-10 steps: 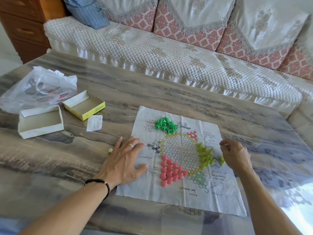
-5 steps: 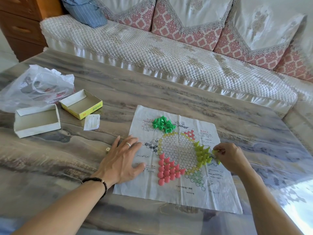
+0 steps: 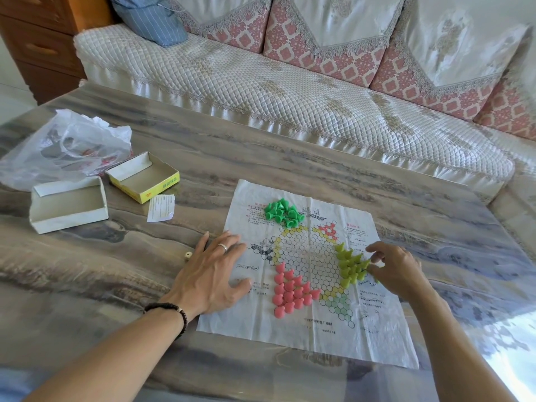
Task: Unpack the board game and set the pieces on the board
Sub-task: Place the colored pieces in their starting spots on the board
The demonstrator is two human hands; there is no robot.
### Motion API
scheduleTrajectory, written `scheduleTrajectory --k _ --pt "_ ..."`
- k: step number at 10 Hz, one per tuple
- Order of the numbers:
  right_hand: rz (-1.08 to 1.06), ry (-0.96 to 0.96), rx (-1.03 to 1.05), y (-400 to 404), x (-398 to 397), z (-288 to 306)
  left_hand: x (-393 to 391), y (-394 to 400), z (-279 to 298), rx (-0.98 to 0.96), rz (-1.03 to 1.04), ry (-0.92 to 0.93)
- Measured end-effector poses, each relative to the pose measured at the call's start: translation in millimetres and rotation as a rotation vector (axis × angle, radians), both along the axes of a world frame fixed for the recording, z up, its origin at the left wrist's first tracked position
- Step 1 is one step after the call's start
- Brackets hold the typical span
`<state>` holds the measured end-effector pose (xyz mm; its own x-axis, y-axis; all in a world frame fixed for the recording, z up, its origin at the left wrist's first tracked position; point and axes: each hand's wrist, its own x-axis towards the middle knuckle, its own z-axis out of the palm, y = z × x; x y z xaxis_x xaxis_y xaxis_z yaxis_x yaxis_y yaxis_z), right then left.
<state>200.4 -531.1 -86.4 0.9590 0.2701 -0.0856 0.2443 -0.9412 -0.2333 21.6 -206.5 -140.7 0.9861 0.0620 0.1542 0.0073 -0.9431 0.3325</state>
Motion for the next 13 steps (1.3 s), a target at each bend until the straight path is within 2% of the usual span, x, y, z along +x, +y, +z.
scheduleTrajectory --k 2,3,6,10,13 --pt "-0.154 -0.144 0.127 -18 -7 7 0 0 -1 -0.014 -0.008 -0.018" --pt "-0.199 -0.145 0.146 -25 -15 7 0 0 0 -0.023 -0.011 -0.022" --pt "-0.193 -0.081 0.143 -18 -32 -5 0 0 -1 -0.011 -0.014 -0.035" --pt "-0.15 -0.128 0.262 -22 -35 -3 0 1 -2 -0.008 -0.014 -0.029" --pt "-0.165 -0.09 0.249 -14 -32 -1 0 1 -2 -0.024 -0.011 -0.04"
